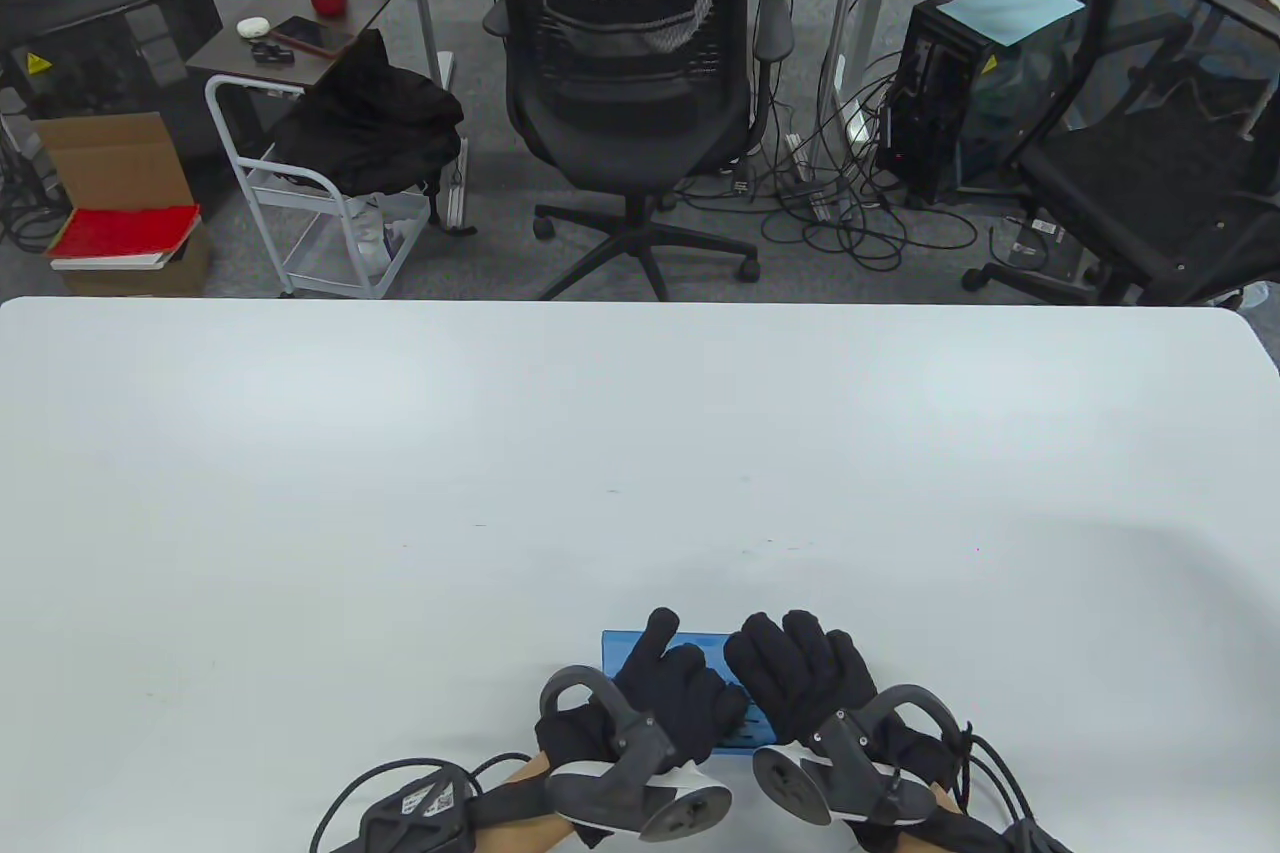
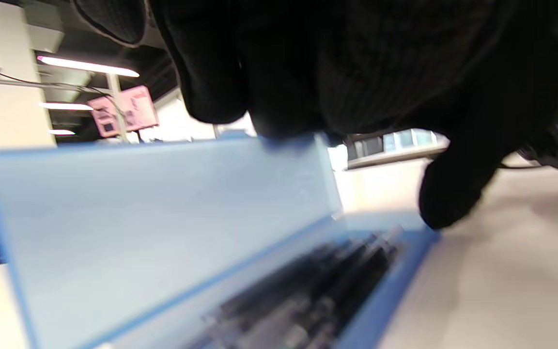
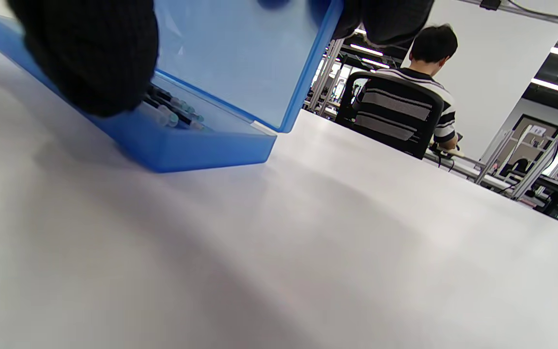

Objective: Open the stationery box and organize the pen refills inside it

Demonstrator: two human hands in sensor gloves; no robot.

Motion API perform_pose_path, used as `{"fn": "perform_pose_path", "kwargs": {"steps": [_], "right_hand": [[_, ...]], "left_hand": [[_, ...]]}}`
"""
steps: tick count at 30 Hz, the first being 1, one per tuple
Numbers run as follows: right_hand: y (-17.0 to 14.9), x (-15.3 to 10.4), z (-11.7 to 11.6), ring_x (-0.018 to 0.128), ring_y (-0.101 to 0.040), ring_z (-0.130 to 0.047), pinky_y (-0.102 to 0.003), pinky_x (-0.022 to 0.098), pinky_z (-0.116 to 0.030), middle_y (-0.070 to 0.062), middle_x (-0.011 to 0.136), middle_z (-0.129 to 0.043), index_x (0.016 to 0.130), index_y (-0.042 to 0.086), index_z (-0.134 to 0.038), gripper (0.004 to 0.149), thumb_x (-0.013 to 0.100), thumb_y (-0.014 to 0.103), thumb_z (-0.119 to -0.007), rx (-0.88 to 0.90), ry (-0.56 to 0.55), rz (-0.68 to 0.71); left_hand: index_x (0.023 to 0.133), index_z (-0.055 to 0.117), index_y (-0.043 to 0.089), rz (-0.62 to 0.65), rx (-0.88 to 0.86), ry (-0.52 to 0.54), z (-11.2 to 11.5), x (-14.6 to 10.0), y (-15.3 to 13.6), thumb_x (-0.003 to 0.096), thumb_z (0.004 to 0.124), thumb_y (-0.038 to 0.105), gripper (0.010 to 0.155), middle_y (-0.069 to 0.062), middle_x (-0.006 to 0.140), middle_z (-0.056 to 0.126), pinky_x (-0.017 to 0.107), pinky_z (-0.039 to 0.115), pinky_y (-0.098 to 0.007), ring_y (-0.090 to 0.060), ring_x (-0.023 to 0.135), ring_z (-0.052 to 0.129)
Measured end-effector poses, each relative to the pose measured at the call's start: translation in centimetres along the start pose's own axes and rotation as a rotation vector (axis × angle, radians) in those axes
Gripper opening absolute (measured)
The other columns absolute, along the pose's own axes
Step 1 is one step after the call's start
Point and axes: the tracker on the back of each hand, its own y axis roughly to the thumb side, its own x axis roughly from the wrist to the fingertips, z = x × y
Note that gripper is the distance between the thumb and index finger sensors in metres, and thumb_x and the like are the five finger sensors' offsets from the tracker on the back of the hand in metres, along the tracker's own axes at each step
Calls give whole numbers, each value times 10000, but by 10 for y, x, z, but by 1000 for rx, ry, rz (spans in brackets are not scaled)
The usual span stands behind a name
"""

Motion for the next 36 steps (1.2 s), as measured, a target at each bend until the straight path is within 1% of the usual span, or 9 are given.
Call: {"fn": "perform_pose_path", "kwargs": {"steps": [3,7,9,12,15,18,23,34,36], "right_hand": [[7,-2,2,1103,-507,-534,-639,798,-547,-175,1272,-288,1181,169,-143,1096,428,487,-873,-88,-34,4],[10,-5,4,1090,-462,-577,-628,799,-556,-137,1255,-359,1182,171,-163,1089,426,479,-883,-98,-47,17],[7,-6,5,1087,-445,-600,-623,798,-563,-111,1246,-413,1185,188,-207,1055,427,480,-879,-63,-66,28],[4,-8,8,1050,-401,-714,-607,785,-607,-57,1193,-604,1167,245,-384,896,442,472,-859,28,-118,70],[5,-7,7,1012,-377,-794,-601,774,-636,-50,1145,-719,1115,281,-562,737,458,475,-832,67,-99,107],[6,-5,4,1001,-365,-816,-598,769,-646,-46,1132,-748,1082,309,-639,659,468,468,-820,75,-63,113],[7,-4,3,986,-355,-835,-597,767,-650,-37,1120,-764,1050,316,-691,604,475,453,-817,79,-56,115],[5,-2,1,966,-344,-861,-596,763,-658,-35,1097,-795,1024,311,-734,566,482,452,-810,109,-67,119],[-2,0,3,971,-343,-859,-595,763,-657,-31,1096,-812,1028,330,-738,566,485,478,-793,128,-64,83]], "left_hand": [[1149,575,203,-108,21,-39,-5,-5,-19,540,795,452,694,-57,1193,668,807,520,-675,-399,1084,741],[1087,708,228,-138,-42,-140,-2,-9,-35,553,764,469,588,-34,1105,825,795,540,-678,-361,1020,864],[1064,745,235,-138,-88,-117,-3,-10,-38,557,760,463,556,-31,1077,857,793,563,-671,-354,997,887],[959,855,238,-119,-104,-117,-4,-10,-37,554,758,462,473,-15,953,967,782,594,-664,-310,906,977],[933,881,260,-92,-80,-206,6,-9,-32,554,762,466,448,3,940,978,780,594,-665,-303,897,985],[921,896,278,-76,-45,-270,15,-7,-26,552,765,467,434,6,958,962,780,591,-664,-308,911,971],[914,905,283,-65,-10,-296,17,-6,-20,549,772,470,431,5,963,955,782,586,-664,-307,916,965],[892,920,274,-77,-24,-297,14,-19,-3,544,783,466,420,8,949,964,786,580,-664,-305,910,969],[939,885,286,-108,-38,-289,14,-20,-11,549,771,476,448,16,983,939,790,575,-660,-308,932,951]]}}
